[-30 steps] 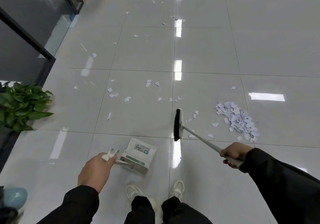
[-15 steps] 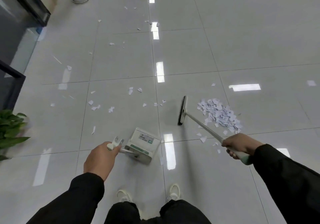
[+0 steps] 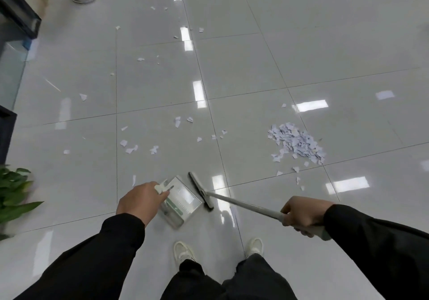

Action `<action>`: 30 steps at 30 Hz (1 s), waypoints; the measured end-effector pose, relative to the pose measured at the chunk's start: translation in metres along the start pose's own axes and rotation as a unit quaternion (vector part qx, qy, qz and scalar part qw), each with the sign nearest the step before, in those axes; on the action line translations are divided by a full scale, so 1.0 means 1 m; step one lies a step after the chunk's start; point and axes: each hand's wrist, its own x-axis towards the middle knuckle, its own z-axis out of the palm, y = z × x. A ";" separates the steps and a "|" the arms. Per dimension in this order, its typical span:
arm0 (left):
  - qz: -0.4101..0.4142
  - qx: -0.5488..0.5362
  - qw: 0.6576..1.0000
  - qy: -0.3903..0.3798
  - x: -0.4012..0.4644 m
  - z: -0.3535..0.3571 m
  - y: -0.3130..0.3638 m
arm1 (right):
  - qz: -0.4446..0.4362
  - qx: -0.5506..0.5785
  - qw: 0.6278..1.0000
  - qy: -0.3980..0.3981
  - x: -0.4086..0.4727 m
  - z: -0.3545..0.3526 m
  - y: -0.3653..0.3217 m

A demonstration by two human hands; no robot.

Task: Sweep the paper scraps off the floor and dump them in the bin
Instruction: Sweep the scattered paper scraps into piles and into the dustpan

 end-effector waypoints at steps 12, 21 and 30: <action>0.051 0.027 0.997 -0.042 0.001 -0.004 -0.067 | 0.117 -0.145 0.977 0.105 -0.011 0.016 -0.045; 0.078 -0.011 0.996 -0.029 0.003 0.001 -0.062 | 0.150 -0.089 0.955 0.239 0.022 0.004 0.014; 0.121 -0.013 0.992 -0.036 0.009 0.000 -0.024 | 0.138 0.227 0.934 0.239 -0.013 0.069 0.062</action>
